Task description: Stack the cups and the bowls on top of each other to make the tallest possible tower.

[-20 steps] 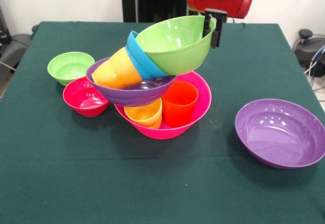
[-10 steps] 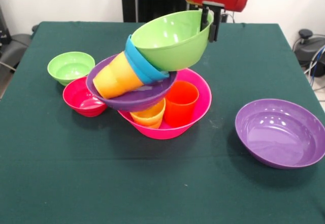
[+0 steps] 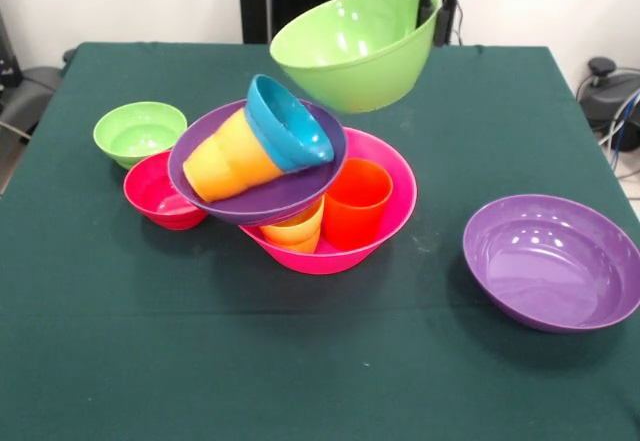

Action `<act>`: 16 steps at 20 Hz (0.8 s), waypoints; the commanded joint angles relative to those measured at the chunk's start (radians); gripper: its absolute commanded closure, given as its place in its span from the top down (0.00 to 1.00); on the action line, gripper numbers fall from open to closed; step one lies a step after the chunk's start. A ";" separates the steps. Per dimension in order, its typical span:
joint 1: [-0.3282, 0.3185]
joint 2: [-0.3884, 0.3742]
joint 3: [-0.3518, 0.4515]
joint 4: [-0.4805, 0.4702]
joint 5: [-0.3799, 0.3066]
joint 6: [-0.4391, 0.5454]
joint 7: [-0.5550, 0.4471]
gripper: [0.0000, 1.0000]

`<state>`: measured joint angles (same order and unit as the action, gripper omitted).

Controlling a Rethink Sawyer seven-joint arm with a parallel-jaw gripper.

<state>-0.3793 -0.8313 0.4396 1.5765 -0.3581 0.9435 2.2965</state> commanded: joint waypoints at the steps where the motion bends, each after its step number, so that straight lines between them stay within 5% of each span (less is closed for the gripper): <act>1: 0.036 -0.007 -0.032 0.039 0.016 0.107 0.013 0.00; 10: 0.053 -0.013 -0.045 0.057 0.032 0.095 0.034 0.00; 16: 0.110 0.007 -0.068 0.114 0.059 0.003 0.144 0.00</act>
<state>-0.3295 -0.8585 0.4217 1.5846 -0.3168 0.9733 2.2965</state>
